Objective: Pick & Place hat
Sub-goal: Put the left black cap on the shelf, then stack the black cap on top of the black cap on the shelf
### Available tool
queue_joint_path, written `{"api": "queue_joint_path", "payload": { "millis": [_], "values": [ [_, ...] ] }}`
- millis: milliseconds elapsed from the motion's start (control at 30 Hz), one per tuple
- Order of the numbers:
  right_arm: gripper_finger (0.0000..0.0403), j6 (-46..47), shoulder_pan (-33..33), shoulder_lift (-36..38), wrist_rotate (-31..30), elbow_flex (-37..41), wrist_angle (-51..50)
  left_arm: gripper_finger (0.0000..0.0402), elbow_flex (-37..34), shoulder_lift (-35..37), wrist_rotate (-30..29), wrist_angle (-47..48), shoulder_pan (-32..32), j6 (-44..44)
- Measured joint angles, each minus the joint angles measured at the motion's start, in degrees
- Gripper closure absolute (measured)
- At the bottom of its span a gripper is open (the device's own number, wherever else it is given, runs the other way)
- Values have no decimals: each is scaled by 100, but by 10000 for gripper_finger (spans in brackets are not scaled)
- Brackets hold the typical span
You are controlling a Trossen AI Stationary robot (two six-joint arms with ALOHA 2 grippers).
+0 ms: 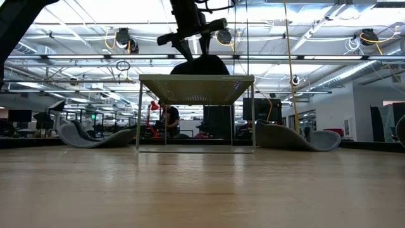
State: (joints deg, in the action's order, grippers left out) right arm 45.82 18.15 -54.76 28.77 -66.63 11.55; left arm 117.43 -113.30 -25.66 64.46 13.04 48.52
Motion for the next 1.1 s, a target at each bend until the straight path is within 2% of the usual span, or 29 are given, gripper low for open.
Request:
{"api": "queue_joint_path", "payload": {
  "millis": [533,767,1100],
  "values": [
    [232,0,2,0,-17,0,24,198,3,368,-84,-156,-5,-353],
    [232,0,1,0,-31,0,31,203,0,587,621,-6,-15,-726],
    [232,0,2,0,-42,0,26,206,4,915,783,66,-210,-1345]
  ]
}}
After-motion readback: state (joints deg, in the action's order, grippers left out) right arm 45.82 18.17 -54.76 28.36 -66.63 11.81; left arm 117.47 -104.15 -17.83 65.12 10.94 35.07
